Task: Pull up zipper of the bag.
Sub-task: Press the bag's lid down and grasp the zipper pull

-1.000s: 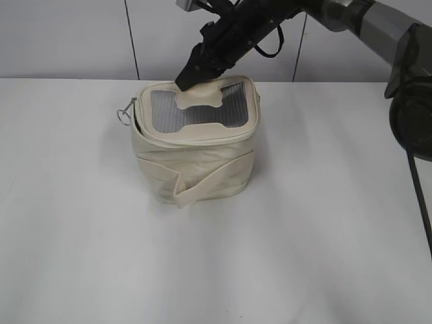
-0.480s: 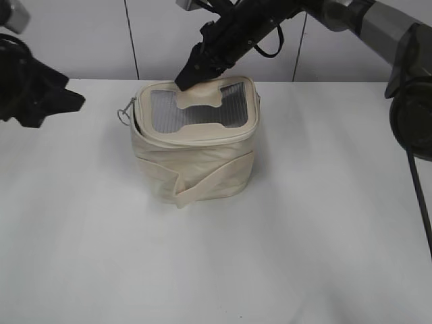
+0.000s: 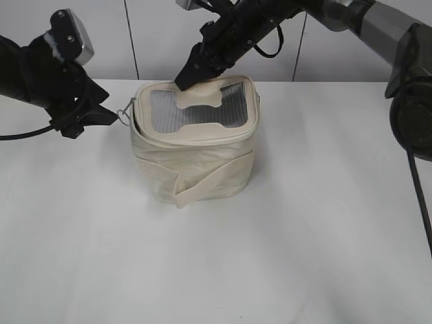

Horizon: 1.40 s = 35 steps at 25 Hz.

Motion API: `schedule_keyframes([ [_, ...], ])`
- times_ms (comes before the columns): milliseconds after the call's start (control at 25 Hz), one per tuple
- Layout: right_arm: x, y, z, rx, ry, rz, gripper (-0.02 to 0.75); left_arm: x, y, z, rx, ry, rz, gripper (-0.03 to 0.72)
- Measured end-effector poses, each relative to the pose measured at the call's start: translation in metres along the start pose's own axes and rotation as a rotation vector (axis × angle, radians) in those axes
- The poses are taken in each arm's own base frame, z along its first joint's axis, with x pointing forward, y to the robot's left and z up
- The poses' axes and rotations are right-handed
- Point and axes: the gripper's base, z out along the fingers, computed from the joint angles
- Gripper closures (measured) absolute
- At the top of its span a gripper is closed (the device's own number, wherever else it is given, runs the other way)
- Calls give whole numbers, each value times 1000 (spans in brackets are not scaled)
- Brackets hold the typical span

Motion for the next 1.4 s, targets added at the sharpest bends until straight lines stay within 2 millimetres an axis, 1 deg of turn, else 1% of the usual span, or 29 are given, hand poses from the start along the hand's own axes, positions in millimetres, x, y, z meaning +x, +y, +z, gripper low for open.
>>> schedule_keyframes([
  [160, 0, 0, 0, -3, -2, 1, 682, 0, 1, 7, 19, 4, 39, 294],
  [480, 0, 0, 0, -5, -3, 3, 682, 3, -10, 27, 69, 25, 66, 293],
  [600, 0, 0, 0, -5, -3, 3, 682, 0, -11, 30, 53, 31, 76, 293],
  [760, 0, 0, 0, -5, -3, 3, 682, -3, -7, 30, 23, 21, 60, 303],
  [800, 0, 0, 0, -5, -3, 3, 682, -3, -7, 30, 22, 19, 55, 323],
  [840, 0, 0, 0, -5, -3, 3, 682, -3, -8, 30, 24, 17, 52, 361],
  [920, 0, 0, 0, -5, -3, 4, 682, -4, -8, 30, 34, 16, 58, 480],
  [1000, 0, 0, 0, -5, -3, 4, 682, -2, -10, 30, 50, 28, 89, 624],
  [1080, 0, 0, 0, -5, -3, 4, 682, -1, -11, 30, 60, 43, 102, 685],
  [1200, 0, 0, 0, -5, -3, 12, 682, -1, -11, 27, 62, 65, 57, 697],
  [1400, 0, 0, 0, -1, 1, 60, 683, -5, -16, 9, 102, 130, -14, 697],
])
